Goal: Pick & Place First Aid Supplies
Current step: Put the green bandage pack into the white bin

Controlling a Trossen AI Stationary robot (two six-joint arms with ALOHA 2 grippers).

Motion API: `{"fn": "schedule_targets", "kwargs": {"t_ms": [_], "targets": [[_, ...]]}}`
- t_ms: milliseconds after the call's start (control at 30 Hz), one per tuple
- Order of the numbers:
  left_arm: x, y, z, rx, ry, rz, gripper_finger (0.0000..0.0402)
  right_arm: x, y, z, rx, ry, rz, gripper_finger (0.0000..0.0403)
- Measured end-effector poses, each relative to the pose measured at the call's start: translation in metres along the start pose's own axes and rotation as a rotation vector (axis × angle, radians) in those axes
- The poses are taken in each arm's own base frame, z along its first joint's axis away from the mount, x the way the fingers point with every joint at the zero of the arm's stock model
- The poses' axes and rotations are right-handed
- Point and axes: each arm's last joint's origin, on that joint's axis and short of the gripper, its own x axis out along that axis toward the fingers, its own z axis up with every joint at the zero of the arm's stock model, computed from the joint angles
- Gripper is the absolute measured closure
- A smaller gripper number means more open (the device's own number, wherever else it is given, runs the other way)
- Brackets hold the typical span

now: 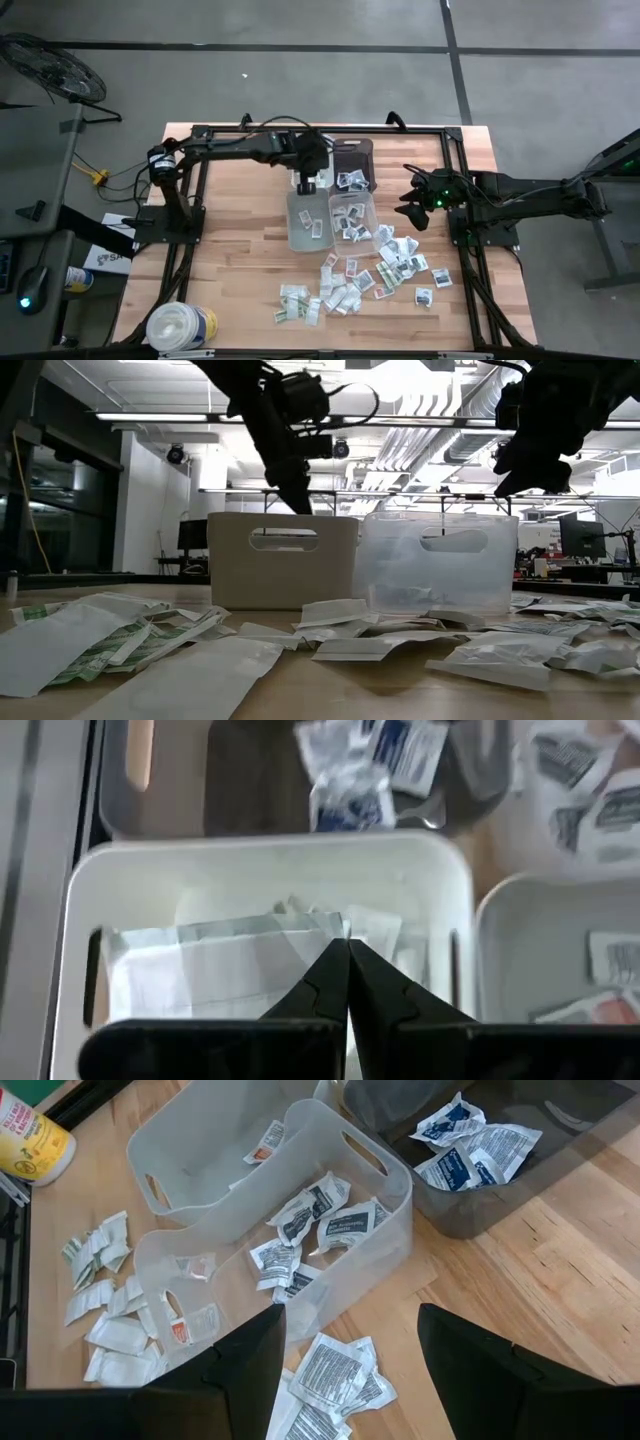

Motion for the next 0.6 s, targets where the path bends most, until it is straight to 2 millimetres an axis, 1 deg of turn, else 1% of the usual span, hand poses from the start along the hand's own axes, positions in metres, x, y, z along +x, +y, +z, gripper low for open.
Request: {"fn": "schedule_targets", "kwargs": {"t_ms": [100,233,367,467,600], "targets": [[0.001,0.007,-0.006,-0.017,0.024,-0.028,0.0401,0.0,0.0,0.0,0.0,0.0,0.0,0.0181],[0.006,0.01,-0.012,-0.016,0.055,-0.086,0.0401,0.0,0.0,0.0,0.0,0.0,-0.001,0.0181],[0.006,0.01,-0.011,0.0,0.046,-0.075,0.0394,0.0,0.0,0.0,-0.003,-0.001,-0.001,0.0181],[0.006,0.01,-0.011,0.011,0.045,-0.075,0.0378,0.0,0.0,0.0,-0.007,-0.001,-0.001,0.0181],[0.006,0.01,-0.01,0.019,0.044,-0.075,0.0342,0.0,0.0,0.0,-0.007,-0.001,0.0,0.0181]]}}
